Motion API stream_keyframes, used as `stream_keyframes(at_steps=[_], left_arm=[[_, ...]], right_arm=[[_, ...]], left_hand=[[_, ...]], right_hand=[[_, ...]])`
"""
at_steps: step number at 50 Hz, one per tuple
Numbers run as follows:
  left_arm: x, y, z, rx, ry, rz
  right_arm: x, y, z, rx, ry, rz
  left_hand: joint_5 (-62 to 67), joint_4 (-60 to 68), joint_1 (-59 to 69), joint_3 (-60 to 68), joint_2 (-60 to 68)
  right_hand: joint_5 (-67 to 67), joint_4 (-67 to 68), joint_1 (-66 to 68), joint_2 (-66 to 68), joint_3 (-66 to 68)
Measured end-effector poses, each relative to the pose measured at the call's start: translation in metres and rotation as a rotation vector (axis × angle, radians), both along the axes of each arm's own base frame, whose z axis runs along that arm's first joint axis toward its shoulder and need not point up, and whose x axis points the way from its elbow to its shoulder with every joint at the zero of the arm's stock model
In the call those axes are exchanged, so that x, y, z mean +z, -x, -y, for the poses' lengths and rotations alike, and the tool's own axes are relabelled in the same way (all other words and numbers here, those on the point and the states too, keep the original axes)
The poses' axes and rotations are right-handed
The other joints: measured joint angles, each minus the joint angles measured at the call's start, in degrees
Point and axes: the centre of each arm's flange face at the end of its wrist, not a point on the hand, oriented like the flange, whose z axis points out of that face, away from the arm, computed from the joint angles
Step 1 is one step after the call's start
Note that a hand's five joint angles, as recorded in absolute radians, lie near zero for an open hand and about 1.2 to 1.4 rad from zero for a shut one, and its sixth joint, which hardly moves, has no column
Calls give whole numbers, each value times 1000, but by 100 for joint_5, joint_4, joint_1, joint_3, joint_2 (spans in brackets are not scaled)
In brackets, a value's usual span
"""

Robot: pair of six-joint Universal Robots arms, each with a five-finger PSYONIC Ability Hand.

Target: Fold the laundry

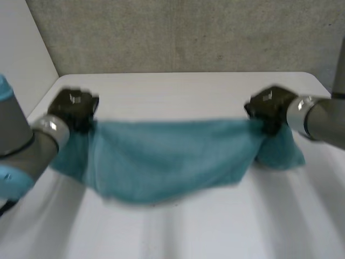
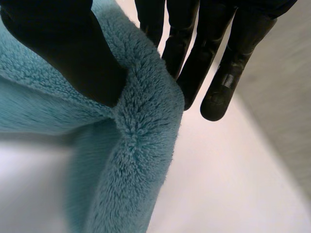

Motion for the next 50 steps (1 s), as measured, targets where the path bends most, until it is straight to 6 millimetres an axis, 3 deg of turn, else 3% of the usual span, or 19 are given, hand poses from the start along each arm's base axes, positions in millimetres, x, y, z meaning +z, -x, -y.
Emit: stream_keyframes(at_steps=[5,7,8,10,13,17,24,25,27,28,32,34,35,36,38,44,47,48,50], left_arm=[[73,14,37,4,330,-94],[88,15,41,9,393,-115],[139,17,45,33,604,-196],[170,15,43,50,731,-253],[207,11,35,72,888,-334],[215,9,29,82,935,-370],[163,8,33,90,791,-326],[138,7,34,95,717,-301],[118,6,35,98,660,-283],[92,5,34,103,585,-261],[35,2,30,112,425,-216],[14,1,26,115,363,-198],[14,1,26,115,363,-198],[-6,-1,21,117,307,-180],[-34,-3,11,119,220,-151],[-69,-7,-13,115,81,-99],[-76,-9,-26,112,22,-77],[-77,-9,-30,111,6,-71],[-78,-10,-36,108,-20,-62]], right_arm=[[58,-17,38,-34,351,111],[74,-20,43,-42,435,146],[120,-27,49,-60,661,261],[143,-30,47,-63,764,328],[180,-33,31,-49,919,456],[188,-33,15,-21,951,508],[143,-34,3,32,804,463],[119,-35,2,45,733,432],[103,-35,2,50,686,413],[79,-35,2,58,616,385],[20,-35,2,61,453,323],[-5,-34,2,58,385,298],[-5,-34,2,58,385,298],[-18,-34,1,56,350,286],[-63,-32,-3,45,216,236],[-107,-28,-15,28,36,171],[-113,-25,-20,20,-23,157],[-113,-24,-22,15,-41,156],[-110,-20,-23,1,-63,164]], left_hand=[[0,0,0,1,0],[0,0,0,2,1],[0,0,0,2,1],[0,0,0,2,1],[0,0,0,2,1],[0,0,0,2,2],[0,0,0,10,5],[0,0,0,10,6],[0,0,0,10,7],[0,0,0,11,7],[0,2,0,11,8],[0,0,0,11,8],[0,0,0,11,8],[0,1,0,11,8],[0,1,0,11,9],[0,1,0,11,9],[0,1,0,11,9],[0,1,0,11,9],[0,1,0,11,9]], right_hand=[[0,0,0,0,0],[0,0,0,0,0],[0,0,0,0,0],[0,0,0,0,0],[11,0,0,0,0],[36,0,0,0,0],[47,0,0,0,18],[47,21,0,0,38],[47,24,0,0,38],[48,24,0,0,38],[47,24,0,0,38],[48,24,0,0,38],[48,24,0,0,38],[48,24,0,0,38],[48,24,0,0,38],[22,-147,0,-125,-108],[-550,-865,-499,-799,-809],[-1890,-2241,-1562,-2243,-2183],[-2211,-2564,-1816,-2491,-2504]])
